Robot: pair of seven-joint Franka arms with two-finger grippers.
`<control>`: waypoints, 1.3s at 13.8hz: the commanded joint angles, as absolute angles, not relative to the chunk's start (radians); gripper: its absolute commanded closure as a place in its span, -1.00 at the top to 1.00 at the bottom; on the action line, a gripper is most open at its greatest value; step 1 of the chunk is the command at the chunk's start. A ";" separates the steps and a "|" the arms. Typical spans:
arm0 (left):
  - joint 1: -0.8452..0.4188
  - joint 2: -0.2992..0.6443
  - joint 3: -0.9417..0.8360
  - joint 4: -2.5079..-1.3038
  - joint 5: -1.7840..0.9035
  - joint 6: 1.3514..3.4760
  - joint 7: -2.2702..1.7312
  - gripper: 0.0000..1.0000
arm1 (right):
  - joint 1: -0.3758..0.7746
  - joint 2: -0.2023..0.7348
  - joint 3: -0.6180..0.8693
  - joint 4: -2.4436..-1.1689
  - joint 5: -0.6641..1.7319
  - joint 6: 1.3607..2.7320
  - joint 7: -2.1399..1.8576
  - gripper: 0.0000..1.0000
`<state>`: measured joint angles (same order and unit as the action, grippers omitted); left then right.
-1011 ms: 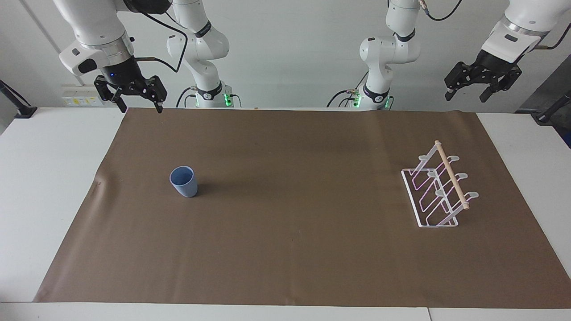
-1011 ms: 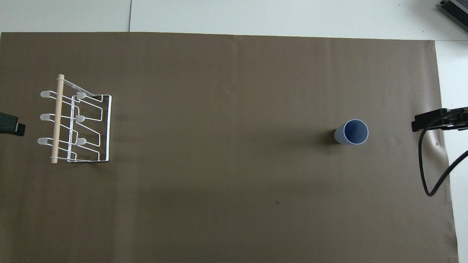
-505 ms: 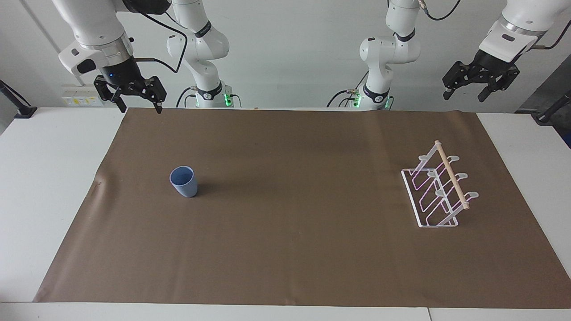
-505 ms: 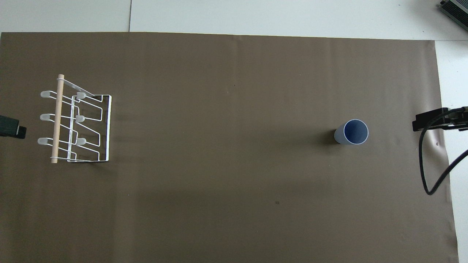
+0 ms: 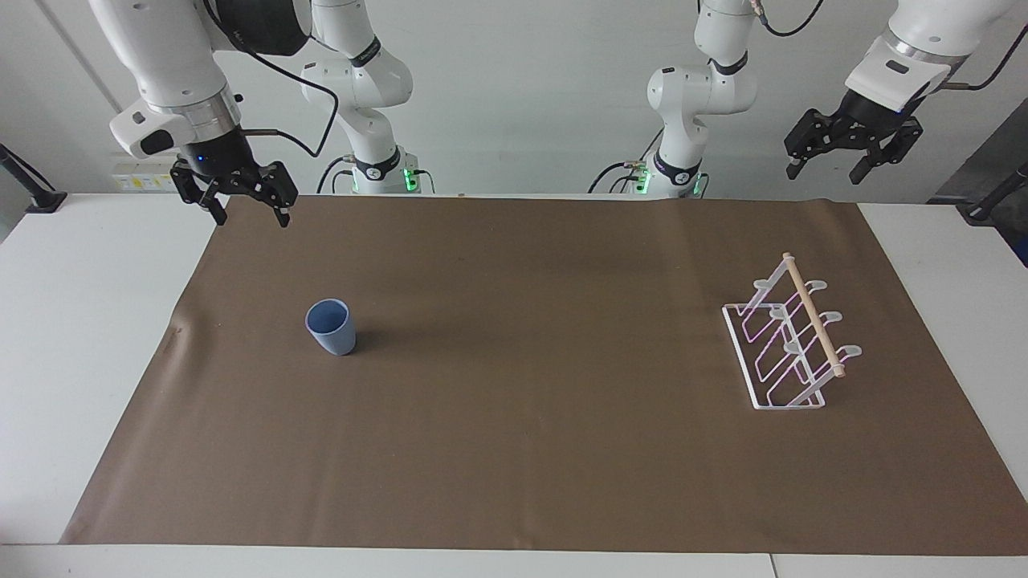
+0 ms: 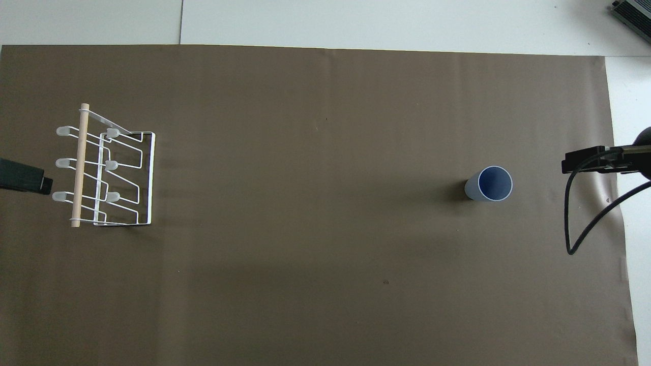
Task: Hang cup on cup holder
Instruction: 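Reach the right gripper down to the rim of the blue cup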
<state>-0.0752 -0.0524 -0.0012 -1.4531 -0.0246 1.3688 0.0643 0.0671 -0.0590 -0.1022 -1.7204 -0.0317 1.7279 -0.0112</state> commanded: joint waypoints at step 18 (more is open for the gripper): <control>-0.071 -0.083 0.017 -1.489 -0.018 1.371 0.074 1.00 | 0.025 0.100 -0.094 -2.089 0.050 2.256 -0.252 1.00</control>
